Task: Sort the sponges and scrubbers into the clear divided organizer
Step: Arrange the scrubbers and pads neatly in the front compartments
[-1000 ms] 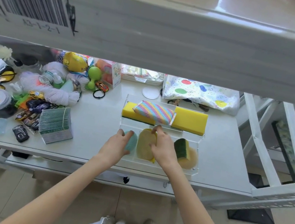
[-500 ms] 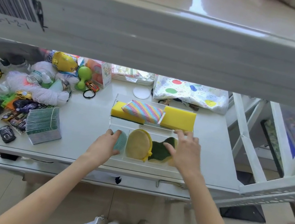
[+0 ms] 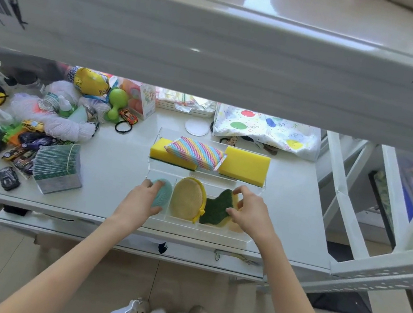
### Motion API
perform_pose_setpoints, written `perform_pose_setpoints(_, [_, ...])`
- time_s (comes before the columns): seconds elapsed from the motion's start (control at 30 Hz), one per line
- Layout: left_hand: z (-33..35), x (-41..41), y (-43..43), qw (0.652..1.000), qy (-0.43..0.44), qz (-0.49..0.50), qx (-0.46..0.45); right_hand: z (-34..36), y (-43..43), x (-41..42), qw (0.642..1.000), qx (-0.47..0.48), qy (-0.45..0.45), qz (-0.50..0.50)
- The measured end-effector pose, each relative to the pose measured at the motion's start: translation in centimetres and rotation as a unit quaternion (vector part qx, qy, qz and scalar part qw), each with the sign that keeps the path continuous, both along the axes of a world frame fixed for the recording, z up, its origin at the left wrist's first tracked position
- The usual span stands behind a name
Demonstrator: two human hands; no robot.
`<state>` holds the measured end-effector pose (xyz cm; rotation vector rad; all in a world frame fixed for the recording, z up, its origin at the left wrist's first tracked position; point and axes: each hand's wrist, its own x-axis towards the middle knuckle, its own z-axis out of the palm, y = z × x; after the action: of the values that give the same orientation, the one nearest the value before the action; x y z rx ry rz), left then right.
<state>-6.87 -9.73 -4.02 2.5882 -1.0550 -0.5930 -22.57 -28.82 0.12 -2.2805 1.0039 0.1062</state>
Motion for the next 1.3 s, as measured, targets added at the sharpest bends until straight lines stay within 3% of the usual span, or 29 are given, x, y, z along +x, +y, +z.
perform_pose_setpoints(0.3, [-0.1,0.1,0.1,1.0,0.005,0.004,-0.017,0.3,-2.4,-2.8,1.0,0.008,-0.008,-0.006])
perform_pose_setpoints(0.47, [-0.2,0.0,0.2,1.0,0.004,0.007,-0.022,-1.6,-2.5,-4.1,0.998,-0.008,0.028,0.047])
perform_pose_setpoints(0.73, [-0.1,0.0,0.2,1.0,0.015,0.015,-0.022,-2.6,-2.1,-2.8,0.964,-0.206,0.117,0.123])
perform_pose_setpoints(0.83, [0.1,0.0,0.2,1.0,0.018,0.014,-0.019,-1.9,-2.4,-2.9,0.966,-0.186,0.118,0.136])
perform_pose_setpoints(0.93, [0.9,0.3,0.4,1.0,0.017,0.016,-0.019,-0.1,-3.3,-3.6,0.988,-0.123,0.051,0.083])
perform_pose_setpoints(1.03, [3.1,1.0,0.4,0.995,-0.036,0.038,-0.082,2.2,-4.4,-3.6,0.992,-0.118,-0.034,0.022])
perform_pose_setpoints(1.17, [6.9,1.5,-2.3,0.969,-0.151,-0.007,-0.195,3.6,-4.9,-1.0,0.978,-0.175,-0.103,0.039])
perform_pose_setpoints(1.3, [8.1,2.4,-6.8,0.966,-0.184,-0.092,-0.156,3.0,-5.1,2.1,0.982,-0.17,-0.033,0.08])
